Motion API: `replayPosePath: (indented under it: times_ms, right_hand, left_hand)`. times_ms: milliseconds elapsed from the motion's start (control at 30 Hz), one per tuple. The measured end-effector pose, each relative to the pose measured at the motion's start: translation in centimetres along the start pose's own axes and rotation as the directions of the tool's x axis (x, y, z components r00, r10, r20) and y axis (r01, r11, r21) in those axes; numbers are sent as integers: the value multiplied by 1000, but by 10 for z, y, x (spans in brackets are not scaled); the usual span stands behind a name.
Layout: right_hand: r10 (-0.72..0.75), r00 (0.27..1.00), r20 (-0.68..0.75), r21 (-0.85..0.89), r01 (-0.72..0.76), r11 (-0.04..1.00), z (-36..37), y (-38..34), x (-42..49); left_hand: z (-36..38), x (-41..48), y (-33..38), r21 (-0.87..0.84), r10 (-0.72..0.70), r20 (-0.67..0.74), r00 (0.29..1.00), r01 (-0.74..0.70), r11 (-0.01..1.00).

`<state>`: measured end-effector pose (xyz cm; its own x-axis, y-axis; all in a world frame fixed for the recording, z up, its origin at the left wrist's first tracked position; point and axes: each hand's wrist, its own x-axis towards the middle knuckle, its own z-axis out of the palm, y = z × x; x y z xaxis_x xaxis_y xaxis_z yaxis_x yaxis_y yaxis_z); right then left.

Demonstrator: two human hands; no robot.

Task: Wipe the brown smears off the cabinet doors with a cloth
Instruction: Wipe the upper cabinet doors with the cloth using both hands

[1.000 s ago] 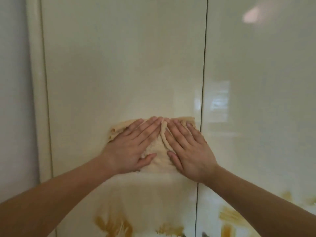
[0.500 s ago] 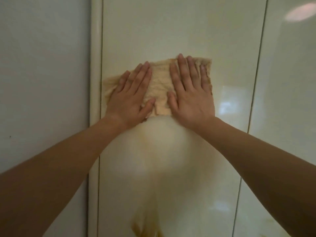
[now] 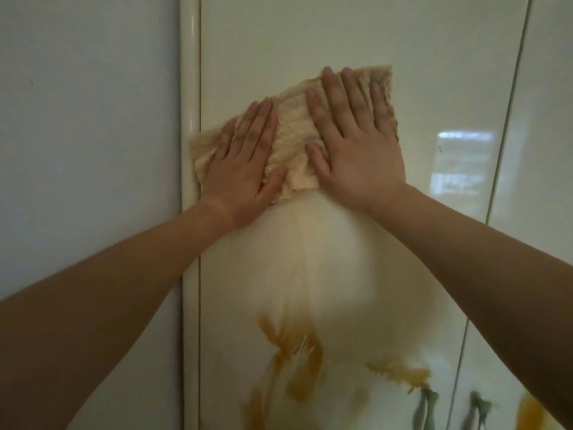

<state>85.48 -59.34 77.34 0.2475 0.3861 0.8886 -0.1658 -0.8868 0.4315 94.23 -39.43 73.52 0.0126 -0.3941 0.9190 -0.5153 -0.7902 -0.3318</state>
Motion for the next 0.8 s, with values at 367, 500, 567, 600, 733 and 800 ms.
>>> replayPosePath:
  times_ms: [367,500,567,600,733,800]
  right_hand:
    - [5,1000,29,95,-8,995,34,-97,-156]
    - [-1,998,55,129,-6,992,48,-147,-225]
    - [-5,998,66,134,-4,991,55,-164,-254]
    - [-10,998,66,132,1,991,57,-174,-269]
    - [-54,995,87,172,38,984,65,-203,-323]
    - [-102,990,99,187,83,979,67,-212,-351]
  left_hand:
    - [32,-170,38,-8,-6,65,998,7,1000]
    - [41,-249,49,0,-30,136,990,31,1000]
    - [50,-285,58,4,-53,156,986,53,999]
    - [54,-304,65,10,-67,151,986,66,998]
    - [70,-369,92,-12,-119,143,983,122,992]
    - [79,-402,112,-22,-126,147,981,130,991]
